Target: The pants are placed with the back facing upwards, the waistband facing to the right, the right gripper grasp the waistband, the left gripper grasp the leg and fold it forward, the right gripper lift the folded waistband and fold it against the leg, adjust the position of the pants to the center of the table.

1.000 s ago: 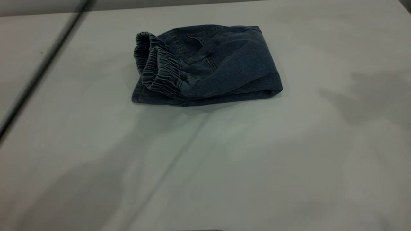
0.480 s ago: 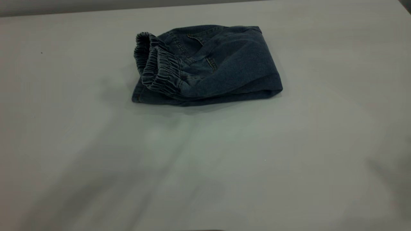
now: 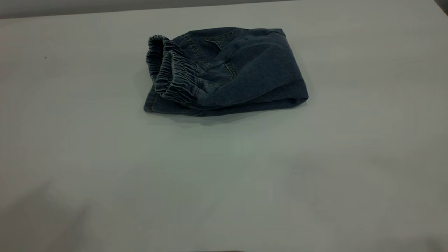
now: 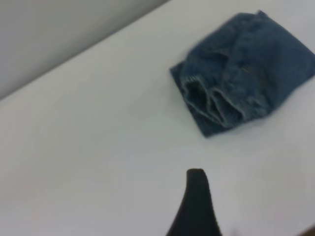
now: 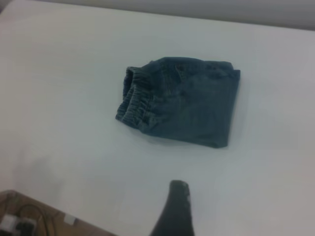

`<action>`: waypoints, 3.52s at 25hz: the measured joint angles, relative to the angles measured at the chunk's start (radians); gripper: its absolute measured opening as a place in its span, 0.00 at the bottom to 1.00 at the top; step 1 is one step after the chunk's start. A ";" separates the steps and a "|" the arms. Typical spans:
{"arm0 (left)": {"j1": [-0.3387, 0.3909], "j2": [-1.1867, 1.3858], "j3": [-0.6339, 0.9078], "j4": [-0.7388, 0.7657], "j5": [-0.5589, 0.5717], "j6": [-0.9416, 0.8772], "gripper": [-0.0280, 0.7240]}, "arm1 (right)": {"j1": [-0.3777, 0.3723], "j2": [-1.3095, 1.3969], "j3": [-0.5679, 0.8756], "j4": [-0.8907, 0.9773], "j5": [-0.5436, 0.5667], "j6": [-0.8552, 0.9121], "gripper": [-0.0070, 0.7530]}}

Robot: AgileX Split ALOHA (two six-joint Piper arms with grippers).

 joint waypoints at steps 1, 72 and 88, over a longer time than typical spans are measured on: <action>0.000 -0.048 0.050 -0.016 0.000 0.002 0.76 | 0.000 -0.029 0.023 0.000 0.002 0.000 0.78; 0.590 -0.882 0.852 -0.193 -0.050 0.016 0.76 | 0.000 -0.697 0.671 -0.368 -0.112 0.053 0.78; 0.598 -0.921 0.852 -0.193 -0.045 0.016 0.76 | 0.000 -0.697 0.671 -0.367 -0.113 0.053 0.78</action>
